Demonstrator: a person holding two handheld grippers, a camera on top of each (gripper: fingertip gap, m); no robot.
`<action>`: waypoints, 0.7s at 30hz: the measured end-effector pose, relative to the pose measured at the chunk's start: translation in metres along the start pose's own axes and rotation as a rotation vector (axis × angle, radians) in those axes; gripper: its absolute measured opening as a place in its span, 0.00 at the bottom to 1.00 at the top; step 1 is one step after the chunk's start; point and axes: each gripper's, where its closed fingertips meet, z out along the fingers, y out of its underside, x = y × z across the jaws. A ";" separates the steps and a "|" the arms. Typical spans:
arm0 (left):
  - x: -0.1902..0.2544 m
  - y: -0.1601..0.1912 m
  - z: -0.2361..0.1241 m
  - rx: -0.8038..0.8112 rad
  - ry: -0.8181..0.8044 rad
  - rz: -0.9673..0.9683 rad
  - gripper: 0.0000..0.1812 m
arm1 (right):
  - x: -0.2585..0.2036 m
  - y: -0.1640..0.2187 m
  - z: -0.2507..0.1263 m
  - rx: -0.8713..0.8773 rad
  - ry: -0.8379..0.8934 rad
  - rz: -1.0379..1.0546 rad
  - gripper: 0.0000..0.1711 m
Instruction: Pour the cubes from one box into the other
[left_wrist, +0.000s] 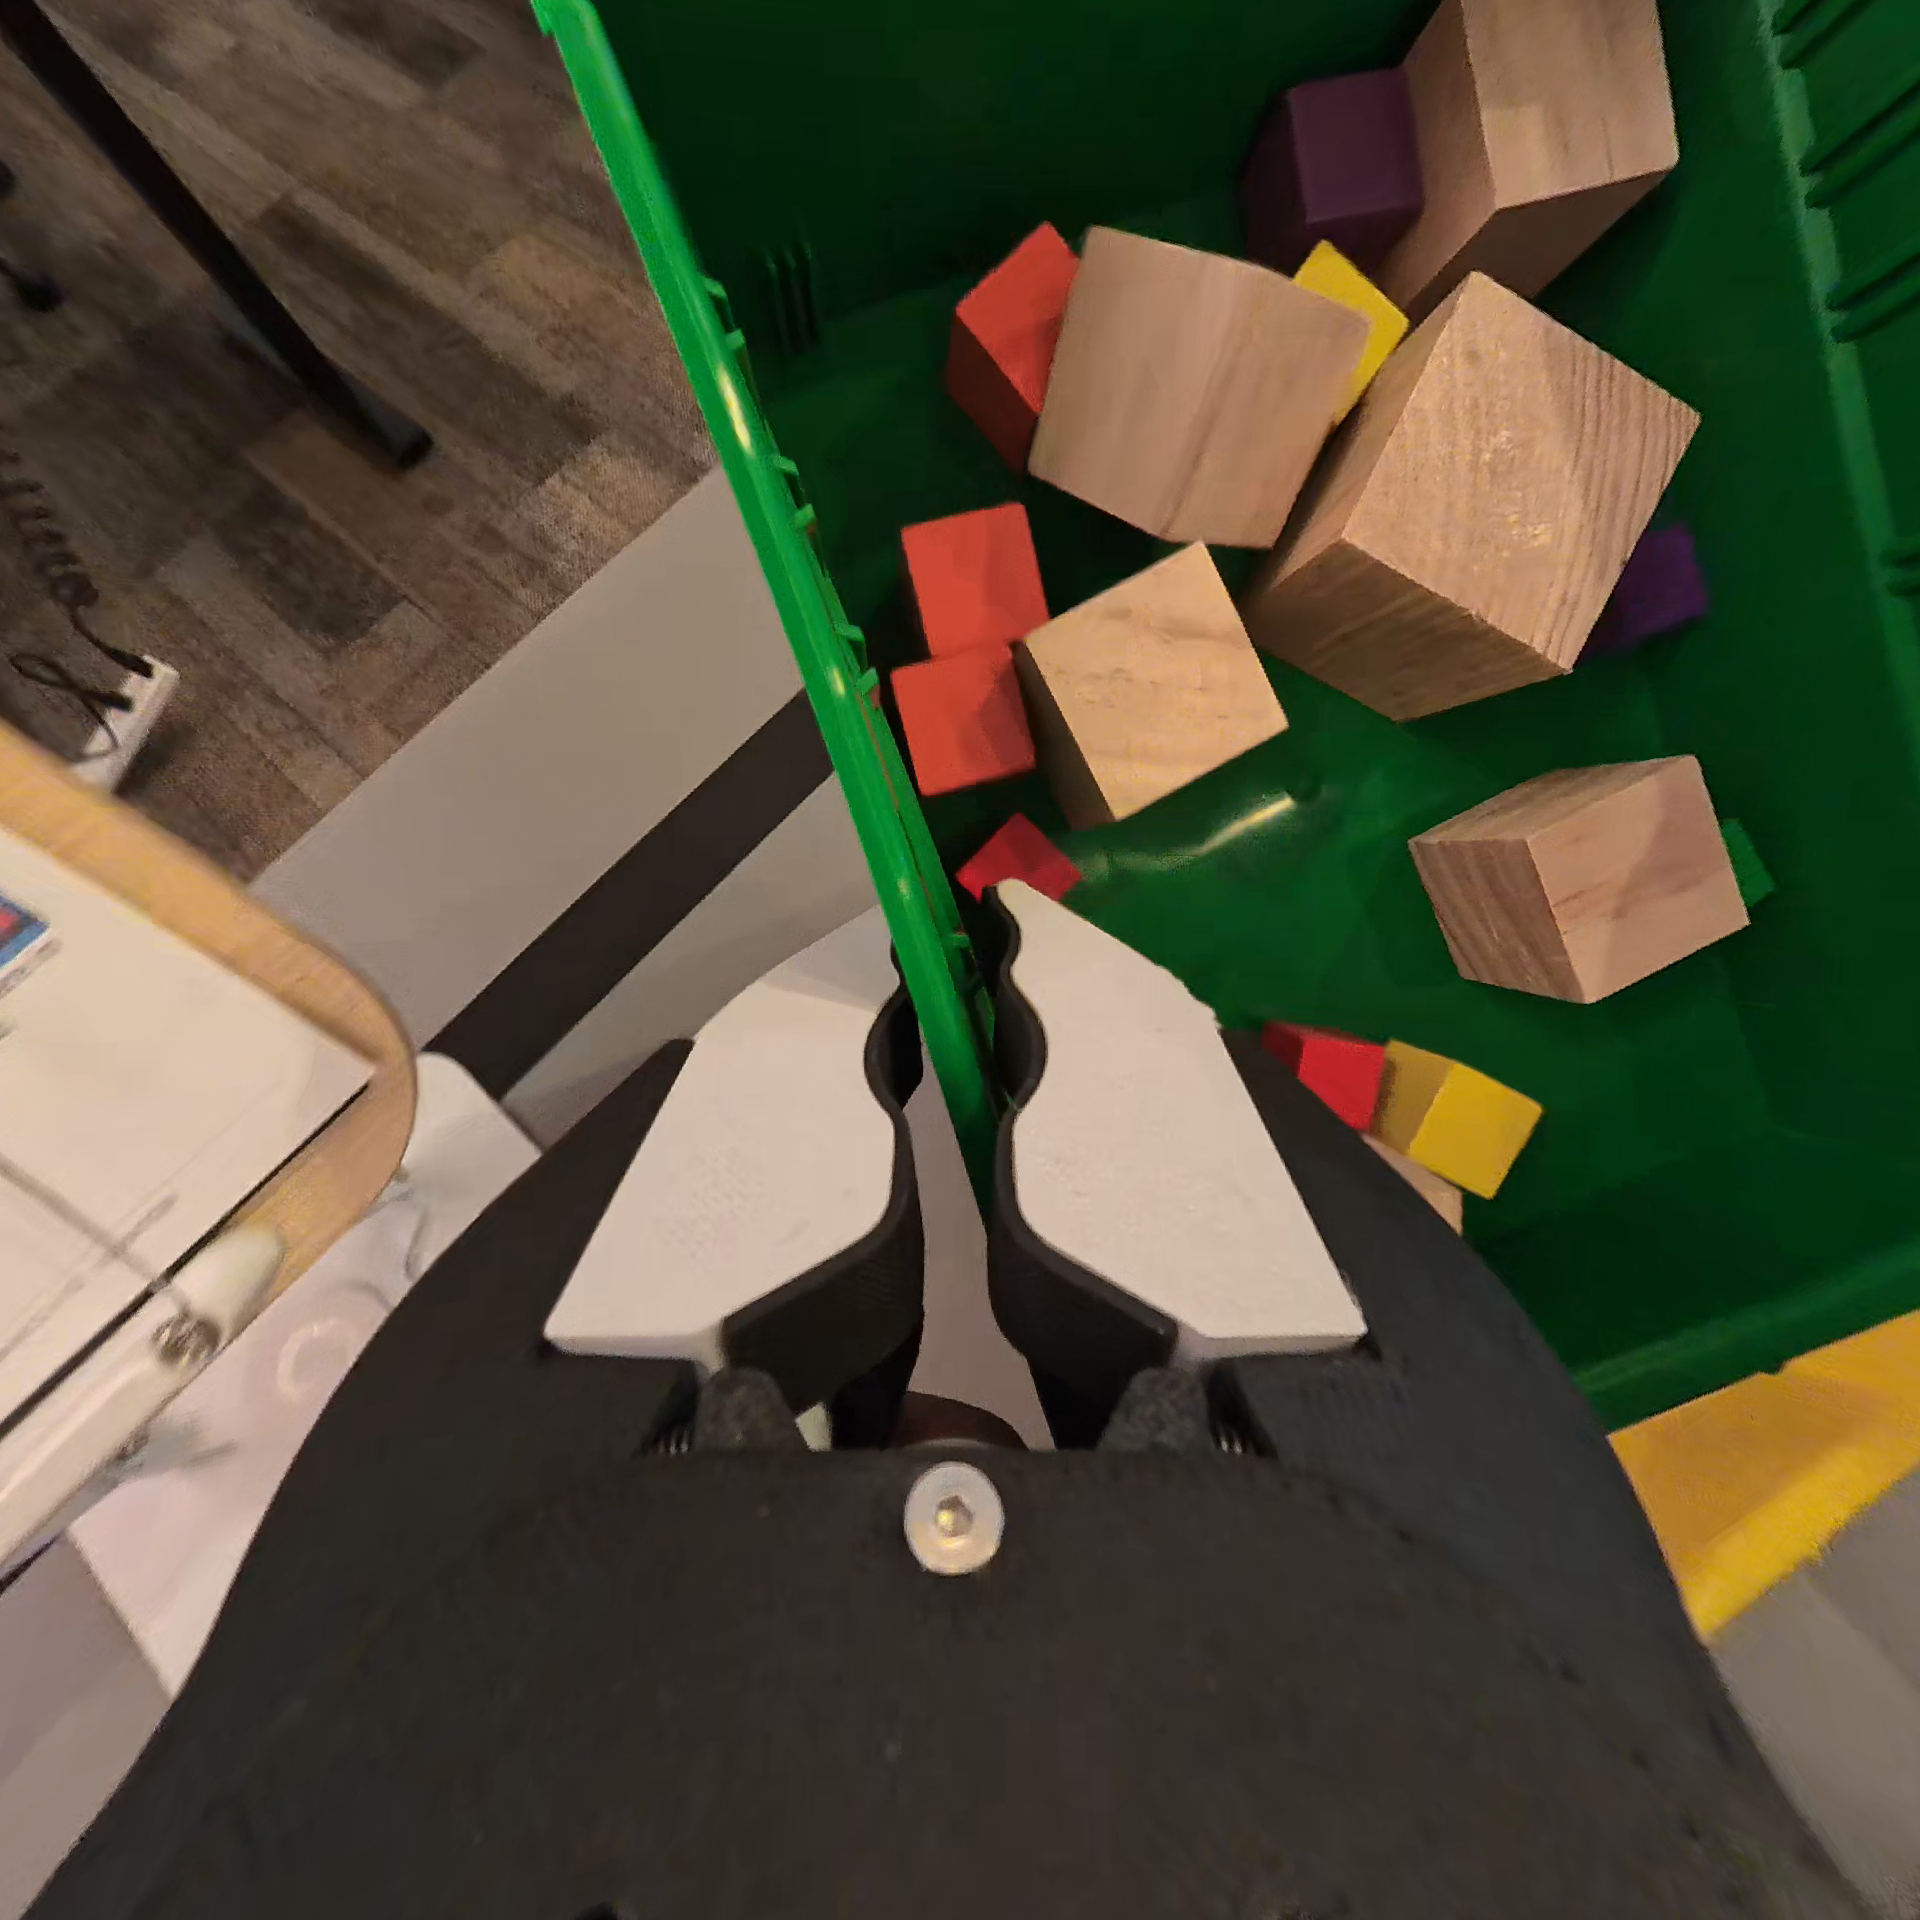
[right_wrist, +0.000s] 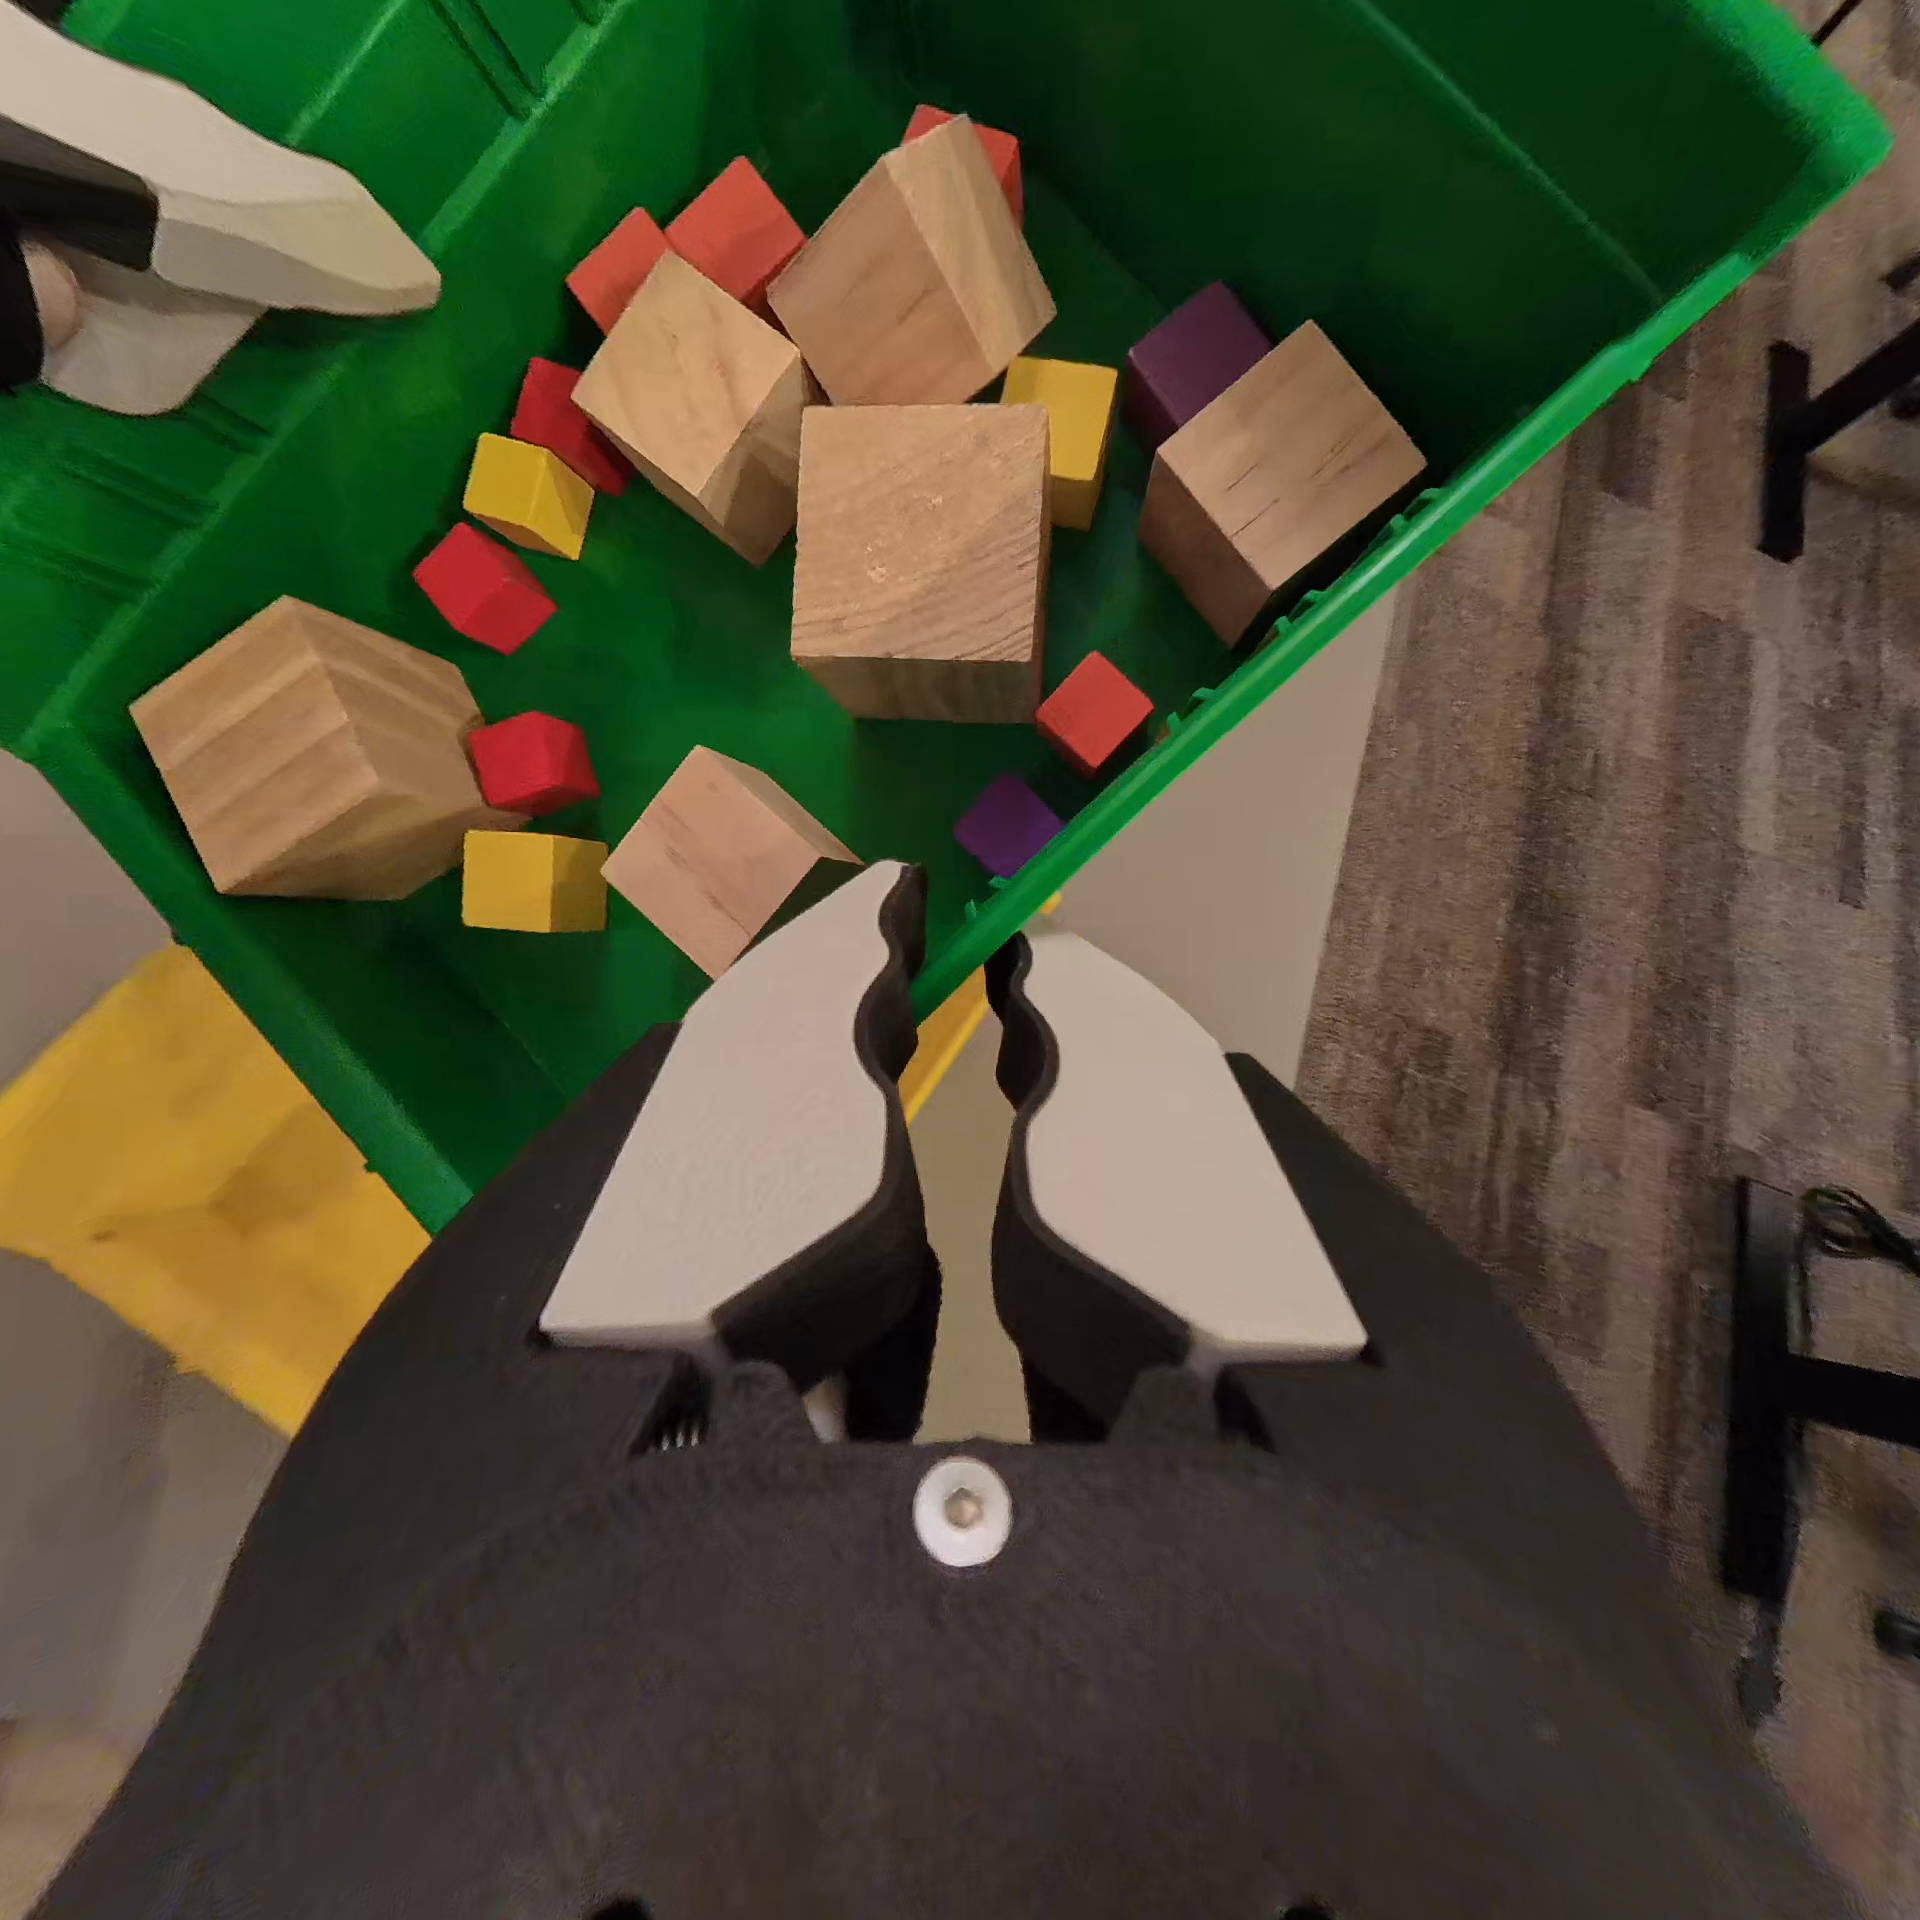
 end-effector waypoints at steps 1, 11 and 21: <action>0.002 -0.004 0.007 0.019 -0.011 0.008 0.04 | 0.006 0.003 0.002 0.003 0.012 0.001 0.04; 0.008 -0.037 0.028 0.264 -0.092 0.049 0.04 | 0.039 0.004 0.014 0.131 0.129 0.011 0.03; 0.005 -0.054 0.025 0.431 -0.186 0.137 0.04 | 0.050 -0.006 0.012 0.278 0.222 -0.020 0.03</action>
